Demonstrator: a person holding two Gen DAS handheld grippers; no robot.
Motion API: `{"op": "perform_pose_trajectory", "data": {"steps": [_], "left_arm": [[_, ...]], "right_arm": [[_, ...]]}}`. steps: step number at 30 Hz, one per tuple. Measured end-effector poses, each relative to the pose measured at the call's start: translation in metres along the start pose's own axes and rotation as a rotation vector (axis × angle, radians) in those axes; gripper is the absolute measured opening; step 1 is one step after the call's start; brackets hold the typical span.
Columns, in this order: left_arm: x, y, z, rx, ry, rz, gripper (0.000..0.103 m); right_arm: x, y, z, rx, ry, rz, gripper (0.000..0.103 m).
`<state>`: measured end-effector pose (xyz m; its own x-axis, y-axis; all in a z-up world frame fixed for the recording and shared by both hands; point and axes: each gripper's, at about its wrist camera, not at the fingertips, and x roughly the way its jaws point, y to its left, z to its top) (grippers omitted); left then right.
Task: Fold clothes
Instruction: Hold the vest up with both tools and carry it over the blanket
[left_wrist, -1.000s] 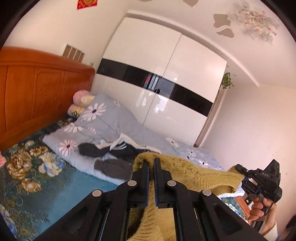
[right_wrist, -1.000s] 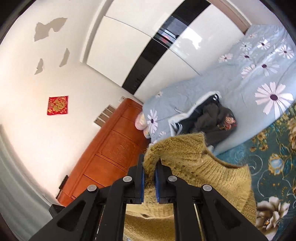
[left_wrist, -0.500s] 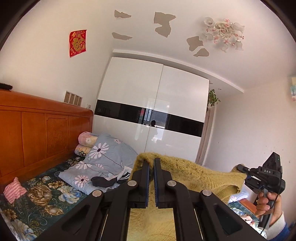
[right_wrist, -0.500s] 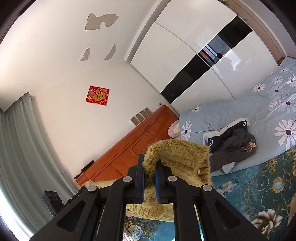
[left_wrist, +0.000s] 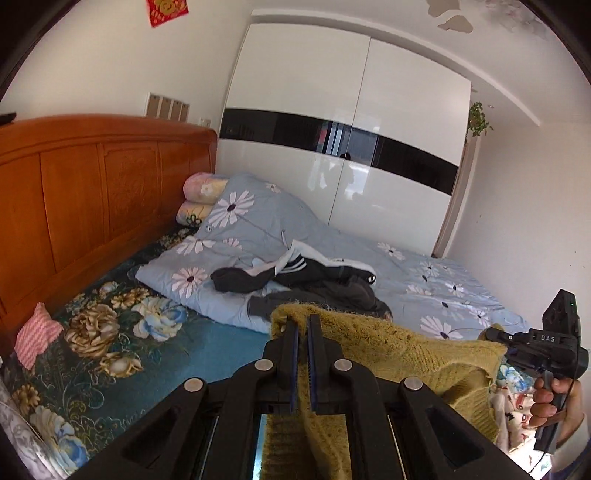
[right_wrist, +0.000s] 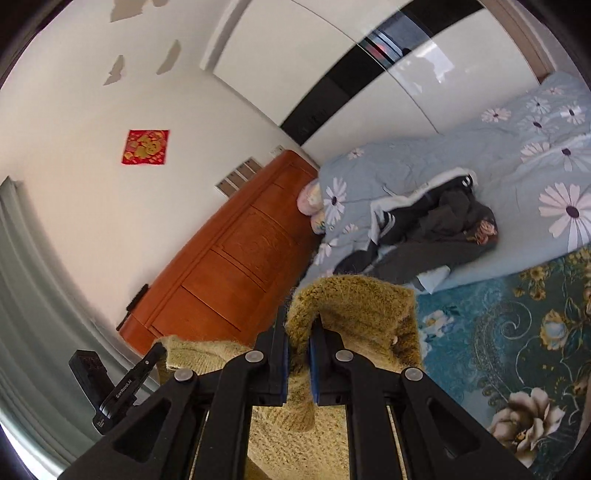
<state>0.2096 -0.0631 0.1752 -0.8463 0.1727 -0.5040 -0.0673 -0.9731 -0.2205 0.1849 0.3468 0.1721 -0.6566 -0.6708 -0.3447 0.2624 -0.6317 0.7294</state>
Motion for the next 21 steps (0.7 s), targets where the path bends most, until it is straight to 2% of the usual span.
{"op": "perform_pose_trajectory", "data": {"steps": [5, 8, 10, 13, 17, 21], "left_arm": [[0.123, 0.016, -0.044, -0.04, 0.208, 0.044, 0.004], [0.173, 0.032, -0.052, -0.084, 0.258, 0.044, 0.004], [0.203, 0.043, -0.051, -0.119, 0.281, 0.037, 0.004], [0.237, 0.058, -0.031, -0.15, 0.283, 0.024, 0.004], [0.277, 0.066, -0.007, -0.128, 0.26, 0.033, 0.004], [0.333, 0.085, -0.011, -0.208, 0.402, 0.033, 0.009]], "right_arm": [[0.1, -0.104, -0.023, 0.172, 0.147, -0.192, 0.009], [0.143, -0.146, -0.027, 0.219, 0.188, -0.275, 0.009], [0.165, -0.164, -0.021, 0.258, 0.196, -0.297, 0.009], [0.198, -0.177, 0.001, 0.27, 0.205, -0.337, 0.009], [0.237, -0.181, 0.035, 0.242, 0.175, -0.365, 0.009], [0.28, -0.189, 0.057, 0.23, 0.173, -0.409, 0.009]]}}
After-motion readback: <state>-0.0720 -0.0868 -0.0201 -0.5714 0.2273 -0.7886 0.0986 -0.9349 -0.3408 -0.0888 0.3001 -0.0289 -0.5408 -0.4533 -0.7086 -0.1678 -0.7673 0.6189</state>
